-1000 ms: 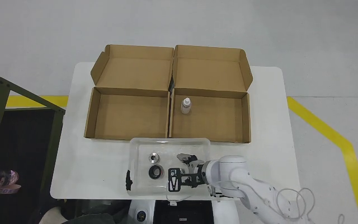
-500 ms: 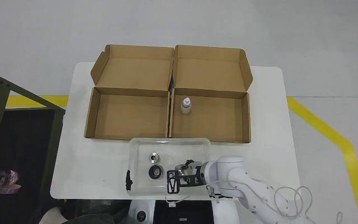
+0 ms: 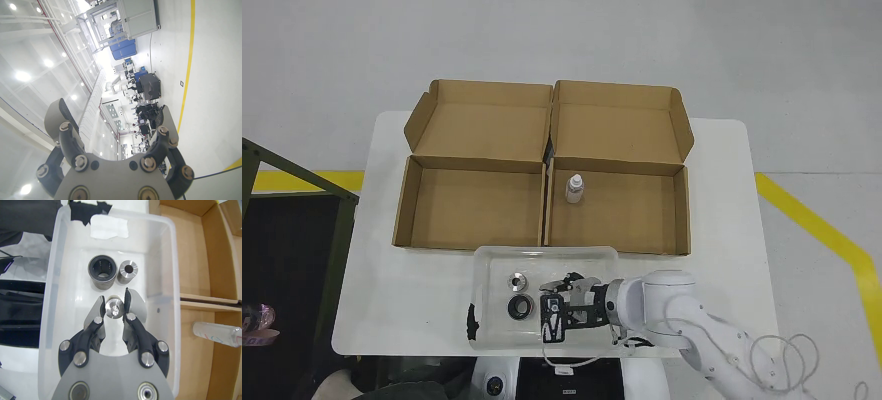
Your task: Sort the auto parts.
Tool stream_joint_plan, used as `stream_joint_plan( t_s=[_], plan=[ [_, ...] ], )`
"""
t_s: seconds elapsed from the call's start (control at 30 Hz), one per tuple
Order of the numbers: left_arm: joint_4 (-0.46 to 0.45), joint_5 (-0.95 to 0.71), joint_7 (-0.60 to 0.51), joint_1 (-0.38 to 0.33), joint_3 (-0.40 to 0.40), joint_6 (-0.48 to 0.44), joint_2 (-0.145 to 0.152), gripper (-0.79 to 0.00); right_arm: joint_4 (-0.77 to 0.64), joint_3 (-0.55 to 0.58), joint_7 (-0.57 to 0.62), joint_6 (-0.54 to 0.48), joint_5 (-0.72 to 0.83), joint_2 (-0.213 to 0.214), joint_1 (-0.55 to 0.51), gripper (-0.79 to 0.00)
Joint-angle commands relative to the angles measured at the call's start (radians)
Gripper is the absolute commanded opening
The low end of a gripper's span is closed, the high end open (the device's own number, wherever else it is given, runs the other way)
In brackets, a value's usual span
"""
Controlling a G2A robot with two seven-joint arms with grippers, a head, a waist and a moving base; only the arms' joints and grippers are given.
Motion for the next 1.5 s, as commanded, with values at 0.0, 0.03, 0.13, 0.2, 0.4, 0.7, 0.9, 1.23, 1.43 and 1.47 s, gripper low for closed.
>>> stream_joint_plan(
  t_s=[0.0,0.03,0.13,0.2,0.4,0.7,0.9,1.23,1.43,1.47],
  plan=[
    [0.0,0.0,0.0,0.0,0.0,0.0,0.0,0.0,-0.005,0.029,-0.059,0.012,0.002,0.004,-0.009,-0.785],
    [0.0,0.0,0.0,0.0,0.0,0.0,0.0,0.0,-0.008,0.039,-0.075,0.016,-0.001,0.005,-0.012,-0.785],
    [0.0,0.0,0.0,0.0,0.0,0.0,0.0,0.0,-0.017,0.078,-0.136,0.026,-0.016,0.012,-0.026,-0.785],
    [0.0,0.0,0.0,0.0,0.0,0.0,0.0,0.0,-0.02,0.098,-0.171,0.03,-0.021,0.015,-0.033,-0.785],
    [0.0,0.0,0.0,0.0,0.0,0.0,0.0,0.0,-0.02,0.16,-0.245,0.047,-0.012,0.022,-0.04,-0.785],
    [0.0,0.0,0.0,0.0,0.0,0.0,0.0,0.0,0.0,0.243,-0.292,0.046,0.046,0.031,-0.041,-0.785],
    [0.0,0.0,0.0,0.0,0.0,0.0,0.0,0.0,0.009,0.28,-0.301,0.04,0.101,0.034,-0.025,-0.785],
    [0.0,0.0,0.0,0.0,0.0,0.0,0.0,0.0,0.117,0.284,-0.238,0.037,0.177,0.029,0.066,-0.785],
    [0.0,0.0,0.0,0.0,0.0,0.0,0.0,0.0,0.212,0.26,-0.177,0.036,0.233,0.023,0.137,-0.785],
    [0.0,0.0,0.0,0.0,0.0,0.0,0.0,0.0,0.227,0.254,-0.165,0.038,0.238,0.021,0.148,-0.785]
  ],
)
